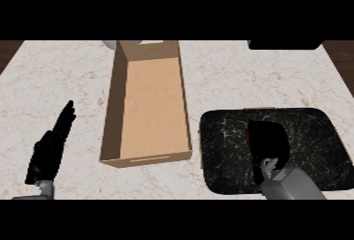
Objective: Pick the sweet potato from the tray and place it in the cardboard box
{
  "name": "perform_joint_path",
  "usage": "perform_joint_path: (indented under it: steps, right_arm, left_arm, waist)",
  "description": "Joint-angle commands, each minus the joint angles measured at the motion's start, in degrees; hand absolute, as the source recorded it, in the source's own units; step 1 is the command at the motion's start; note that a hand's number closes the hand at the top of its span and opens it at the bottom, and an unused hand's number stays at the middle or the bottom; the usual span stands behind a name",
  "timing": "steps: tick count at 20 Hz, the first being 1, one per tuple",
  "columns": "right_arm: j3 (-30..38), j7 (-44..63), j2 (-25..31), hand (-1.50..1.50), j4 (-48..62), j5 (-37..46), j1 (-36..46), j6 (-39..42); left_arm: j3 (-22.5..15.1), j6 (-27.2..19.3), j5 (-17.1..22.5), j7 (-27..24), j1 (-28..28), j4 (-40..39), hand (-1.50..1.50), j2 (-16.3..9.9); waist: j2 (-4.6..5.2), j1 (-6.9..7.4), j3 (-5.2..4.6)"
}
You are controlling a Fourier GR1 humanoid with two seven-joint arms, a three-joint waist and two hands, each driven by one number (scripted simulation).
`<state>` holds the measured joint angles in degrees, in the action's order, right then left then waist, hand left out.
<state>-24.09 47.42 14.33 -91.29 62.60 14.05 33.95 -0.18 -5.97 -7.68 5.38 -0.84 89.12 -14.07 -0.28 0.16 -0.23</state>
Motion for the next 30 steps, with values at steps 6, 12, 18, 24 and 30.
perform_joint_path:
  steps: [6,12,18,24,30]
  right_arm:
    - [-3.7,-3.1,3.4,1.5,-0.9,10.1,1.1,-5.8]
    - [-2.5,17.4,-13.8,1.5,-11.1,10.3,-13.6,-17.7]
    - [-13.5,26.5,-14.2,1.5,-18.9,18.4,-18.6,-20.1]
    - [-20.0,31.8,-14.3,1.5,-26.1,25.2,-17.2,-19.4]
    - [-22.7,25.0,-14.3,1.5,-35.3,23.8,-8.2,-25.2]
  left_arm:
    - [0.8,2.0,0.3,1.4,-1.1,1.9,0.0,0.5]
    - [1.6,0.1,-0.4,-0.6,-2.5,0.6,0.0,0.5]
    - [2.1,1.9,-0.1,-0.3,-0.2,0.1,0.0,-0.4]
    - [1.2,1.2,-1.2,-1.4,-0.6,0.0,0.0,0.9]
    - [-0.5,0.0,-2.7,0.0,1.3,-0.5,0.0,2.9]
  waist:
    - [0.22,-0.05,0.23]
    - [-0.47,-2.46,0.3]
    - [0.08,-0.67,0.2]
    - [0.16,-0.12,0.19]
    - [0.18,0.13,0.19]
